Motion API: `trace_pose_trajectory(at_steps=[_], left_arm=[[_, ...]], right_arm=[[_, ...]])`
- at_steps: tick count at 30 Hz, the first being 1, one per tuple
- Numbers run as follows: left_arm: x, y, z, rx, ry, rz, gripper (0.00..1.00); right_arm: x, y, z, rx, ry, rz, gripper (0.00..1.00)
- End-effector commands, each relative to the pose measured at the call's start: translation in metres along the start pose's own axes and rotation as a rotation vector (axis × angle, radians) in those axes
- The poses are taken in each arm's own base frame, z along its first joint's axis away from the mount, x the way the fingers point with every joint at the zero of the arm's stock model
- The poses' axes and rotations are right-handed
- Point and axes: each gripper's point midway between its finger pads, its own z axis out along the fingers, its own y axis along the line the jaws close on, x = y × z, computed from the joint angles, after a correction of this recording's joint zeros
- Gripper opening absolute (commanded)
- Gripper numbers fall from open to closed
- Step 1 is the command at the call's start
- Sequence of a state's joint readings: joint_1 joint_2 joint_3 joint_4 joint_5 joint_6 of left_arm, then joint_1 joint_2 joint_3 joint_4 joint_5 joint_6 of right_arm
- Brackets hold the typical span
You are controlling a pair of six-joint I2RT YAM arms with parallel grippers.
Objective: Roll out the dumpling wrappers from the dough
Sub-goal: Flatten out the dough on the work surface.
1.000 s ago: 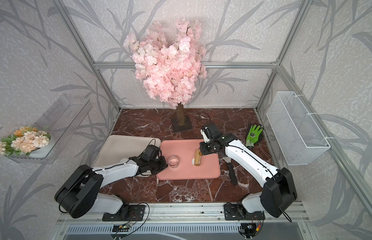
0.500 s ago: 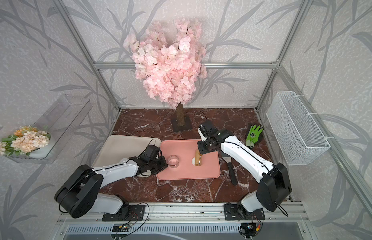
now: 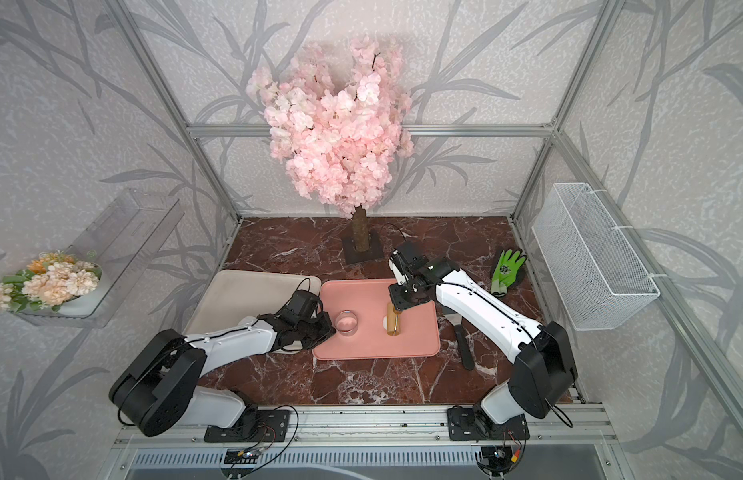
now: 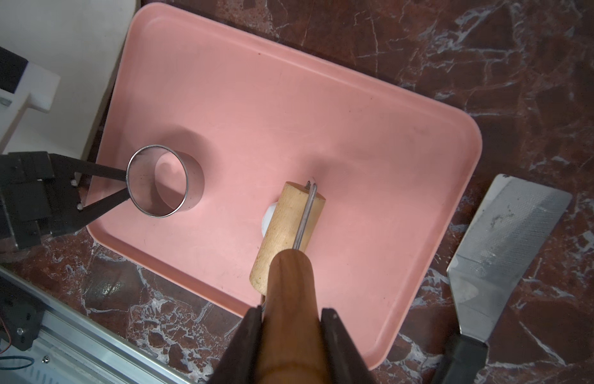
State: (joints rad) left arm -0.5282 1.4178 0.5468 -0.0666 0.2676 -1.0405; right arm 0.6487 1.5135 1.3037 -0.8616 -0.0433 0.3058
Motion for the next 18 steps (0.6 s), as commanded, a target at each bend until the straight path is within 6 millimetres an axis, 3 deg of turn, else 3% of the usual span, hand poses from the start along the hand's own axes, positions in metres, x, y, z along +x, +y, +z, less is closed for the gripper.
trace_pose_trajectory(at_steps=[1, 6, 13, 18], left_arm=[[0.019, 0.038, 0.007, -0.128, 0.061, -0.027, 0.00], [0.019, 0.038, 0.006, -0.124, 0.062, -0.028, 0.00], [0.019, 0.039, 0.006, -0.125, 0.061, -0.028, 0.00], [0.019, 0.038, 0.006, -0.122, 0.060, -0.029, 0.00]], right_arm=[[0.008, 0.001, 0.022, -0.001, 0.043, -0.004, 0.00], [0.010, -0.004, 0.021, 0.023, 0.049, -0.013, 0.00], [-0.021, 0.005, -0.020, 0.003, -0.066, -0.033, 0.00], [-0.017, 0.002, -0.010, 0.019, -0.041, -0.040, 0.00]])
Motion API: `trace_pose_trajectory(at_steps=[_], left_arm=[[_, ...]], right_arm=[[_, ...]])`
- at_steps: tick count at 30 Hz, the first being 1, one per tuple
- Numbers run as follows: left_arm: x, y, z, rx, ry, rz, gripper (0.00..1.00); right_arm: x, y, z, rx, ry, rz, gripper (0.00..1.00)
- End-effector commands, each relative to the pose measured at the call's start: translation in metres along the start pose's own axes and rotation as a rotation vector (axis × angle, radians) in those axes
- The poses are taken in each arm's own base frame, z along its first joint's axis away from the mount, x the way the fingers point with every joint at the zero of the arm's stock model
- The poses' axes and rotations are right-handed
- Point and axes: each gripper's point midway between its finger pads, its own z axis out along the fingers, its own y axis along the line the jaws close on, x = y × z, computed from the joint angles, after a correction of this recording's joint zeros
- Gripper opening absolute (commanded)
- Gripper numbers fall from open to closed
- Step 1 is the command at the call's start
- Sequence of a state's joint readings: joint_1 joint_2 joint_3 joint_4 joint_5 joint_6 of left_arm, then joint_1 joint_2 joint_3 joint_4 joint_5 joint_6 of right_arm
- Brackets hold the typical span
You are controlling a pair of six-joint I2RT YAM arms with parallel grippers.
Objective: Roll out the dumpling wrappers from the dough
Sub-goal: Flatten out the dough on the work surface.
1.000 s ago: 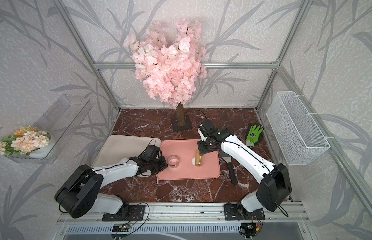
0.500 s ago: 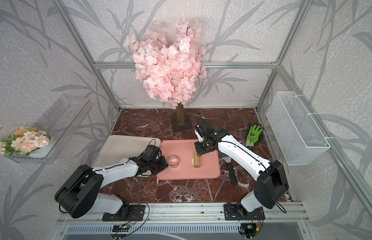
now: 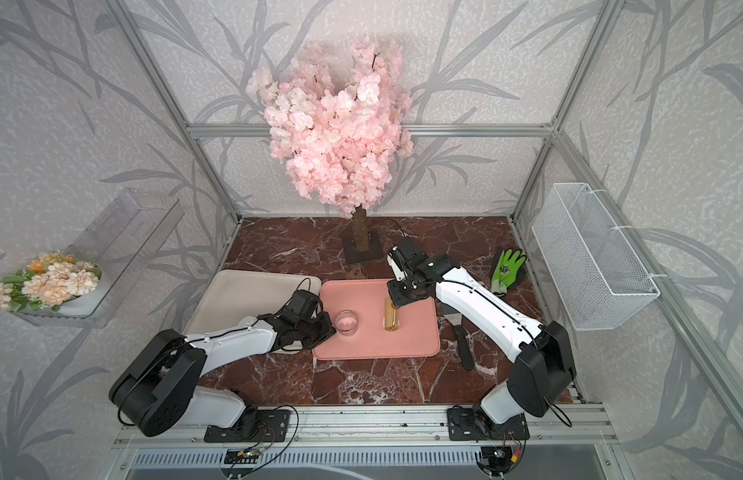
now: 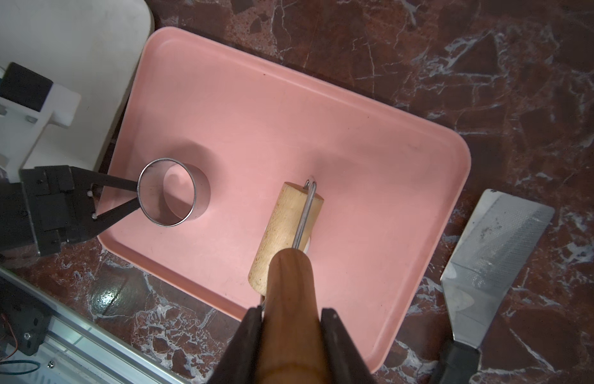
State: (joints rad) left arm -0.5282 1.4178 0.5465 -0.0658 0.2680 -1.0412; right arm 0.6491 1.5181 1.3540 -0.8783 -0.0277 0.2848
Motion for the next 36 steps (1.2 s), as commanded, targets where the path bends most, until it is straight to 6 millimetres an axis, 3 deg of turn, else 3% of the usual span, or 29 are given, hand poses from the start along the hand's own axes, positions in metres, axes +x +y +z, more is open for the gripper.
trace_pose_trajectory(at_steps=[1, 8, 12, 16, 23, 26, 33, 36], left_arm=[[0.019, 0.039, 0.006, -0.124, 0.061, -0.027, 0.00], [0.019, 0.037, 0.007, -0.122, 0.064, -0.026, 0.00], [0.019, 0.038, 0.008, -0.123, 0.065, -0.026, 0.00], [0.020, 0.038, 0.008, -0.122, 0.064, -0.029, 0.00], [0.020, 0.039, 0.006, -0.123, 0.065, -0.031, 0.00], [0.020, 0.040, 0.006, -0.127, 0.064, -0.030, 0.00], [0.019, 0.039, 0.006, -0.126, 0.060, -0.033, 0.00], [0.019, 0.038, 0.005, -0.123, 0.059, -0.030, 0.00]], right_arm=[[-0.001, 0.000, 0.006, 0.013, 0.007, -0.015, 0.00], [0.026, -0.002, 0.047, 0.011, 0.110, 0.008, 0.00], [0.032, -0.003, 0.057, 0.023, 0.132, 0.001, 0.00], [0.026, -0.004, 0.048, 0.034, 0.109, -0.006, 0.00], [-0.009, 0.002, -0.003, 0.017, -0.043, -0.022, 0.00], [-0.009, 0.005, -0.002, 0.005, -0.044, -0.018, 0.00], [0.006, 0.004, 0.029, 0.001, 0.018, 0.004, 0.00], [0.009, -0.002, 0.029, 0.031, 0.035, -0.004, 0.00]])
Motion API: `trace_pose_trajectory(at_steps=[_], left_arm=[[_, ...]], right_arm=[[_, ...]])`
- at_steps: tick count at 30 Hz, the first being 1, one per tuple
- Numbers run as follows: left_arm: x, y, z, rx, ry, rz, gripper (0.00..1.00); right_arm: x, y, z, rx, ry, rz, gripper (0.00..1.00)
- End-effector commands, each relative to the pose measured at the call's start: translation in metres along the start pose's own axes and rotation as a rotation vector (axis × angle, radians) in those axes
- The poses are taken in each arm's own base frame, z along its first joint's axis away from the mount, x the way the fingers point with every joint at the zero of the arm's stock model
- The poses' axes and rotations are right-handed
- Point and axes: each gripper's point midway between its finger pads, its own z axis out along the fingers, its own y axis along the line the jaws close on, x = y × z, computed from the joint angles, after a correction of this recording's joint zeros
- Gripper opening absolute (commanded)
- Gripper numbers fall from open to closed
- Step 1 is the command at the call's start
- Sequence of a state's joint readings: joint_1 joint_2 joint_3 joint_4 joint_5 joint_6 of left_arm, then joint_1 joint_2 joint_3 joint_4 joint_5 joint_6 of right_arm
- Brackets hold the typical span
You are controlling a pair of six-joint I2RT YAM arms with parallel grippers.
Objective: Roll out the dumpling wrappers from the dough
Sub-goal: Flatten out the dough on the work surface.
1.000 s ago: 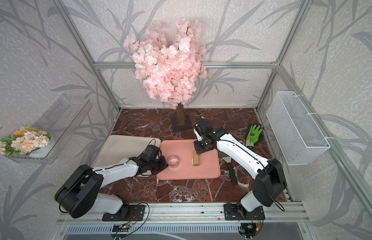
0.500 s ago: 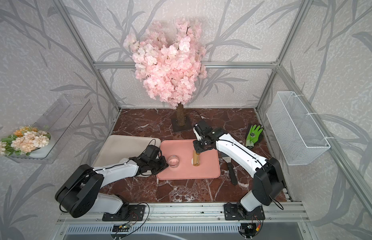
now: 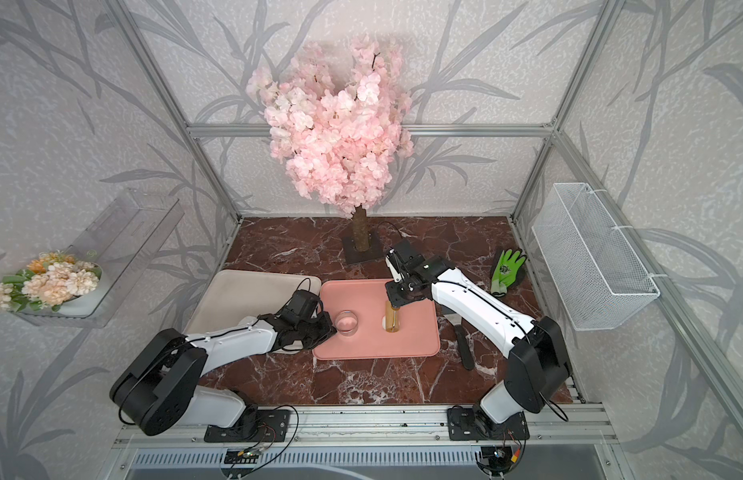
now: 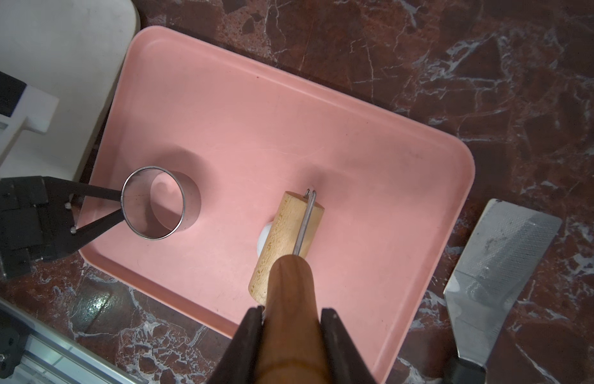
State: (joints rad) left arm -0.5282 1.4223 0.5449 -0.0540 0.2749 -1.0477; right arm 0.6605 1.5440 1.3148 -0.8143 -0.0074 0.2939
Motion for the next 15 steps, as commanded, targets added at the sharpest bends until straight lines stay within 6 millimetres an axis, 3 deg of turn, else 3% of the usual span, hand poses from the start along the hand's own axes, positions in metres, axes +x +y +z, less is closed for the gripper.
trace_pose_trajectory(at_steps=[1, 7, 12, 15], left_arm=[[0.019, 0.040, 0.004, -0.133, 0.056, -0.026, 0.00], [0.018, 0.040, 0.005, -0.132, 0.057, -0.027, 0.00], [0.018, 0.039, 0.004, -0.132, 0.055, -0.025, 0.00], [0.018, 0.040, 0.004, -0.136, 0.055, -0.026, 0.00]], right_arm=[[0.008, -0.003, 0.007, 0.023, 0.032, -0.009, 0.00], [-0.009, -0.014, -0.027, 0.054, -0.064, -0.016, 0.00], [-0.004, -0.027, -0.029, 0.071, -0.064, 0.010, 0.00], [-0.005, -0.025, -0.029, 0.047, -0.077, 0.027, 0.00]])
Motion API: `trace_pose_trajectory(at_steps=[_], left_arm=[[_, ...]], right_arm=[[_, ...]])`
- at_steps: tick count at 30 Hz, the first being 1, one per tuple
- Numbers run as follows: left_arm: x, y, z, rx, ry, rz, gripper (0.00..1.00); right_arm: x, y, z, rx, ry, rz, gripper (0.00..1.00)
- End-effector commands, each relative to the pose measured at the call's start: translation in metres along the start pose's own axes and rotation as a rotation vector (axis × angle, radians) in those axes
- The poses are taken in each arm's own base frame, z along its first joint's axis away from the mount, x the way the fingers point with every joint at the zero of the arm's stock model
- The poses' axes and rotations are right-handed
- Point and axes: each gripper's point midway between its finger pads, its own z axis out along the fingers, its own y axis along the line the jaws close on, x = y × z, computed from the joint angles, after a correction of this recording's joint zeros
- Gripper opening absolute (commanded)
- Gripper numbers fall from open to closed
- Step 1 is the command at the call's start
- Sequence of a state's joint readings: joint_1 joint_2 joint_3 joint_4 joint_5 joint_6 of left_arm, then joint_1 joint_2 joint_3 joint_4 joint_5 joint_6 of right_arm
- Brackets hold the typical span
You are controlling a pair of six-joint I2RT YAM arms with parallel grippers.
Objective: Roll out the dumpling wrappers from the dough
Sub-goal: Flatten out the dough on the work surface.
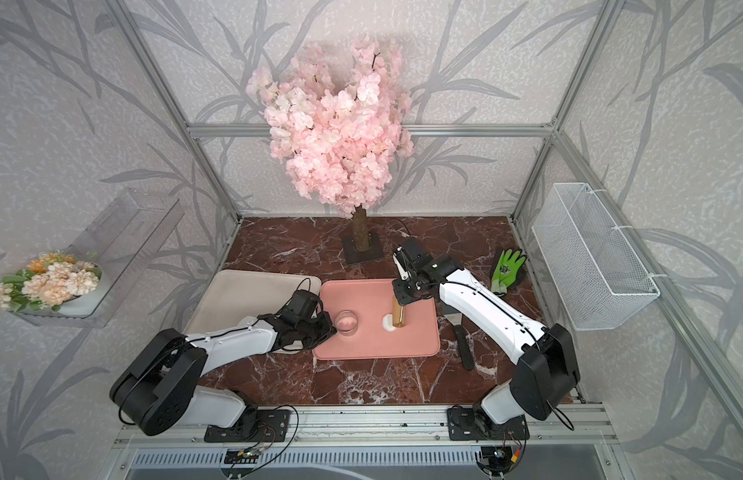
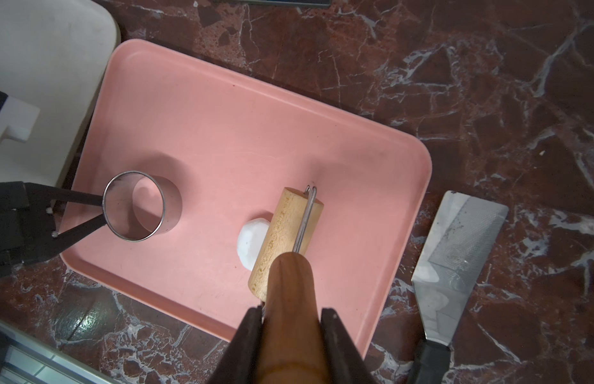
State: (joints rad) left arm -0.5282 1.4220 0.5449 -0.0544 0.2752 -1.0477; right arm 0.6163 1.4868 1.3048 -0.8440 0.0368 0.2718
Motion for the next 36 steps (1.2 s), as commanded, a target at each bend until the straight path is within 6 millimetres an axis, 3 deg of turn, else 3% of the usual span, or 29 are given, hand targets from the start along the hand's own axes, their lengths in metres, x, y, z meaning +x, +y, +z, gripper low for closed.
trace_pose_trajectory(at_steps=[1, 6, 11, 19, 25, 30, 36], left_arm=[[0.019, 0.041, 0.005, -0.137, 0.057, -0.026, 0.00], [0.018, 0.041, 0.004, -0.135, 0.054, -0.028, 0.00], [0.018, 0.040, 0.005, -0.137, 0.056, -0.026, 0.00], [0.019, 0.041, 0.006, -0.137, 0.059, -0.029, 0.00], [0.019, 0.041, 0.006, -0.136, 0.062, -0.027, 0.00], [0.018, 0.039, 0.006, -0.135, 0.060, -0.026, 0.00], [0.019, 0.040, 0.005, -0.138, 0.062, -0.027, 0.00]], right_arm=[[-0.005, 0.002, -0.013, -0.029, -0.047, 0.009, 0.00], [-0.018, 0.023, -0.024, -0.100, -0.085, -0.009, 0.00], [-0.015, 0.039, -0.012, -0.128, -0.057, -0.028, 0.00], [0.016, 0.029, 0.034, -0.071, 0.065, -0.018, 0.00], [0.018, 0.030, 0.041, -0.077, 0.077, -0.010, 0.00], [0.000, 0.042, 0.022, -0.133, 0.031, -0.010, 0.00], [-0.026, 0.053, -0.024, -0.205, -0.103, -0.018, 0.00]])
